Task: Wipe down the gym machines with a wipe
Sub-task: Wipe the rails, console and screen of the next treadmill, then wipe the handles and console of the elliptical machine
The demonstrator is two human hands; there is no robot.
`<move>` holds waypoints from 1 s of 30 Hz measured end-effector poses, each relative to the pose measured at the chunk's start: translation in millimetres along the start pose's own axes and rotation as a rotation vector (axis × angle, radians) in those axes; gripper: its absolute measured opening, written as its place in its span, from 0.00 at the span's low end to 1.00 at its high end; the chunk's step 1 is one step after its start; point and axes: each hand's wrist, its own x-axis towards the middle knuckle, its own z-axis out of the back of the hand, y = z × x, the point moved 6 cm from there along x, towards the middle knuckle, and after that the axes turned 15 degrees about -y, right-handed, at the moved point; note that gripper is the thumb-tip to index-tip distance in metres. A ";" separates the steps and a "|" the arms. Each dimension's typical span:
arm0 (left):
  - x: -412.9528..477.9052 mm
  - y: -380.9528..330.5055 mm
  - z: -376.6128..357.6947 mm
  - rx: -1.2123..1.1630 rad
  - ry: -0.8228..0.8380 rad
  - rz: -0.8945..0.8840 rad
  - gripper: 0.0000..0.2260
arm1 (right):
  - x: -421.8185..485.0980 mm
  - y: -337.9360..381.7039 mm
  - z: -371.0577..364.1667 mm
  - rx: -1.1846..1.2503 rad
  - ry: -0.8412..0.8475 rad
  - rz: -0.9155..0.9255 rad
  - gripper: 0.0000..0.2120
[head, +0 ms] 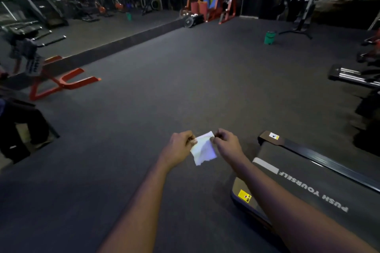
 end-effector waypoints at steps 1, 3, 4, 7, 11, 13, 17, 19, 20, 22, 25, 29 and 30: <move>18.8 6.9 -1.5 0.007 0.002 -0.005 0.07 | 14.4 2.8 -8.5 0.007 -0.008 -0.003 0.09; 55.4 17.3 -9.8 0.015 0.030 -0.011 0.08 | 44.5 5.8 -21.0 0.014 -0.022 -0.015 0.12; 74.1 21.4 -17.0 0.016 0.044 -0.019 0.08 | 61.4 4.7 -26.9 0.016 -0.029 -0.015 0.12; 137.5 37.7 -50.8 -0.010 0.041 -0.048 0.09 | 128.4 -18.8 -47.2 0.037 -0.056 0.009 0.10; 228.3 60.2 -126.1 -0.034 0.033 -0.129 0.09 | 231.8 -78.8 -71.3 0.087 -0.135 0.028 0.09; 273.9 77.0 -170.3 -0.029 0.022 -0.155 0.09 | 284.4 -116.2 -85.5 0.098 -0.169 0.042 0.06; 370.0 104.9 -267.0 -0.069 -0.021 -0.232 0.10 | 394.0 -193.4 -114.5 0.161 -0.272 0.071 0.04; 411.8 107.4 -301.7 -0.095 -0.002 -0.269 0.11 | 434.4 -215.4 -121.1 0.181 -0.294 0.056 0.04; 432.7 103.6 -311.6 -0.097 0.011 -0.293 0.11 | 453.7 -218.6 -121.0 0.178 -0.303 0.059 0.04; 482.9 95.6 -334.2 -0.084 0.074 -0.313 0.11 | 500.5 -221.4 -118.9 0.151 -0.328 0.048 0.06; 562.6 83.5 -363.7 -0.078 0.135 -0.336 0.11 | 575.7 -222.3 -113.3 0.114 -0.363 0.045 0.08; 691.0 74.6 -422.6 -0.118 0.172 -0.420 0.12 | 701.6 -233.3 -112.8 0.051 -0.450 0.061 0.07; 719.1 70.1 -437.1 -0.140 0.190 -0.436 0.12 | 729.2 -236.6 -109.2 0.044 -0.484 0.064 0.08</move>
